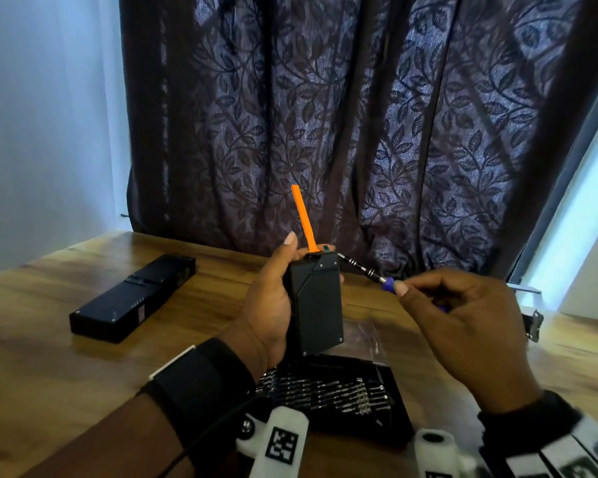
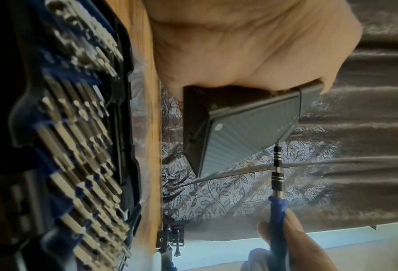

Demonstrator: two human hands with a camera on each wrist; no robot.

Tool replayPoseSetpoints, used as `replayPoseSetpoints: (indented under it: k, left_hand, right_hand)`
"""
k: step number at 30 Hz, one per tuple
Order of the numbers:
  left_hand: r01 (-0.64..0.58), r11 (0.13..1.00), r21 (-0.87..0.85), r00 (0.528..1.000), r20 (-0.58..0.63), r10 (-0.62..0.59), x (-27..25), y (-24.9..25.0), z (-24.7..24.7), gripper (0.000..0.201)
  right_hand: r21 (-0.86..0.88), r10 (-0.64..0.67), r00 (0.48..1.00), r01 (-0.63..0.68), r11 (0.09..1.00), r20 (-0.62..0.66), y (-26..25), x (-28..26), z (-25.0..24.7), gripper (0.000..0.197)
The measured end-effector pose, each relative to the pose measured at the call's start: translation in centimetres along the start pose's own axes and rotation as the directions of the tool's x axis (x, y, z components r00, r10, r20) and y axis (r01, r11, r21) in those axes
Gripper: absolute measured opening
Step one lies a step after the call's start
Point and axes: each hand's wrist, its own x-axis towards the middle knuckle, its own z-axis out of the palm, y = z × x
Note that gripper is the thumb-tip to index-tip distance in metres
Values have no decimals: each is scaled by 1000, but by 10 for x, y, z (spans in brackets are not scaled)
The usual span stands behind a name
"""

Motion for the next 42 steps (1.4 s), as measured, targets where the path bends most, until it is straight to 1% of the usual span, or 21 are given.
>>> replayPoseSetpoints:
  k: [2, 6, 13, 16, 21, 24, 27, 29, 31, 34, 36, 37, 38, 40, 42]
  left_hand:
    - [1, 1000, 9, 1000, -8, 0, 0, 1, 0, 80]
    - [23, 1000, 13, 999, -33, -23, -2, 2, 1, 84]
    - [24, 1000, -7, 999, -23, -24, -1, 3, 0, 84]
    - [18, 1000, 16, 1000, -25, -18, 0, 2, -2, 84]
    - [-5, 999, 43, 999, -45, 6, 3, 0, -4, 71]
    - [-9, 998, 64, 999, -52, 13, 4, 0, -3, 73]
    - [-24, 997, 75, 999, -29, 27, 4, 2, -3, 60]
    - [-34, 995, 99, 999, -30, 37, 3, 2, -3, 59]
    - [-49, 990, 134, 998, -36, 54, 2, 2, -2, 52]
    - [-130, 954, 271, 987, -56, 150, 4, 2, -1, 40]
    - [-182, 909, 374, 976, -45, 214, 6, 2, -3, 42]
    - [-193, 894, 405, 973, -36, 227, 6, 2, -3, 46]
    - [-196, 888, 417, 973, -33, 230, 7, 2, -3, 48]
    - [-207, 883, 420, 969, -34, 244, 7, 4, -4, 45]
    - [-210, 874, 437, 969, -29, 247, 7, 5, -5, 44]
  right_hand:
    - [16, -22, 1000, 22, 1000, -6, -2, 0, -1, 9]
    - [23, -84, 996, 83, 996, 43, -10, -3, -1, 9]
    - [26, -64, 996, 62, 998, 68, -10, -3, 0, 7]
    - [10, -54, 996, 53, 999, 67, -10, -3, 0, 8]
    - [6, -31, 997, 31, 1000, 76, -10, -3, 0, 10]
    - [15, 3, 996, -4, 1000, 91, -8, -2, 0, 11]
    - [23, 34, 993, -37, 999, 116, -4, 0, 1, 18]
    - [27, 51, 990, -55, 998, 129, -4, 0, 1, 24]
    - [20, 56, 989, -59, 998, 134, -6, 1, 0, 26]
    - [-47, -13, 994, 18, 999, 108, -11, 0, -3, 20]
    - [-121, -73, 992, 85, 989, 101, -15, 0, -8, 11]
    - [-166, -109, 987, 128, 978, 121, -17, 0, -11, 12]
    - [-203, -142, 978, 171, 964, 154, -19, 0, -13, 17]
    - [-265, -176, 962, 229, 936, 210, -19, -1, -14, 24]
    - [-305, -191, 959, 250, 919, 212, -19, -1, -14, 20]
